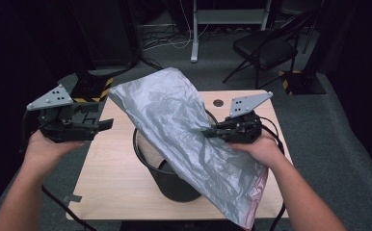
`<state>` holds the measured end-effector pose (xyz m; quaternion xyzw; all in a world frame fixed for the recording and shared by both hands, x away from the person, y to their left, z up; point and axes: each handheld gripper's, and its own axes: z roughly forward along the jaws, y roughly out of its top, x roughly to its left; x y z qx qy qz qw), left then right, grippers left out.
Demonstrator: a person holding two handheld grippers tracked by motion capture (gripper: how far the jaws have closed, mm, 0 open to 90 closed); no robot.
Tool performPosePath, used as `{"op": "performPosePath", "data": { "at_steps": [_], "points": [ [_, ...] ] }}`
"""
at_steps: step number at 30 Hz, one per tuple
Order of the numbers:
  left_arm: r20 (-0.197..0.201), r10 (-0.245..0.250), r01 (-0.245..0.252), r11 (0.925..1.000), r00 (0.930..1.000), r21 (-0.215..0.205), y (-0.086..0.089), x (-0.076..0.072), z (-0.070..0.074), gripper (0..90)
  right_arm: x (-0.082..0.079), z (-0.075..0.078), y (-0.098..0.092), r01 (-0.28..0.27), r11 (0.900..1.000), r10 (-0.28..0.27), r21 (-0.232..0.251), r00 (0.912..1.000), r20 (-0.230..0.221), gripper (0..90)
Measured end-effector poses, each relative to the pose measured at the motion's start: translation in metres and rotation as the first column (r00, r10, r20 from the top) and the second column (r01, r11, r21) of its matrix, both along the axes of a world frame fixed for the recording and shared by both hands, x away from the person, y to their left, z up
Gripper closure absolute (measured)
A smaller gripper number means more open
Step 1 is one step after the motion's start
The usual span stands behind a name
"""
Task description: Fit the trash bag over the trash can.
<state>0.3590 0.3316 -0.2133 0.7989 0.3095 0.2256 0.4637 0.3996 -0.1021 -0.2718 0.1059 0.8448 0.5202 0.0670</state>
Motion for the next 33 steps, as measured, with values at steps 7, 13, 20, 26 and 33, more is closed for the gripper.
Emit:
{"op": "performPosePath", "data": {
  "at_steps": [7, 13, 20, 26, 33],
  "points": [
    [0.002, -0.035, 0.035, 0.9991, 0.9994, -0.022, -0.023, 0.015, 0.006, 25.1, 0.000, -0.003, 0.005, -0.014, 1.000, 0.014, 0.011, 0.9999, -0.005, 84.8],
    [-0.046, -0.088, 0.088, 0.9961, 0.9951, -0.008, -0.053, 0.034, -0.010, 26.4, -0.001, -0.005, 0.010, -0.025, 1.000, 0.025, 0.014, 0.9997, -0.001, 84.6],
    [-0.130, -0.083, 0.089, 0.9952, 0.9881, 0.040, -0.061, 0.051, -0.048, 34.4, 0.000, -0.008, 0.011, -0.020, 1.000, 0.020, 0.023, 0.9998, -0.006, 83.7],
    [-0.183, -0.099, 0.097, 0.9951, 0.9781, -0.021, -0.055, 0.057, -0.069, 40.6, 0.002, -0.011, 0.014, -0.012, 1.000, 0.012, 0.017, 0.9999, -0.010, 82.8],
    [-0.198, -0.104, 0.099, 0.9944, 0.9746, -0.036, -0.054, 0.057, -0.071, 52.9, 0.004, -0.012, 0.017, 0.002, 1.000, -0.002, 0.017, 1.0000, -0.005, 81.5]
  ]
}}
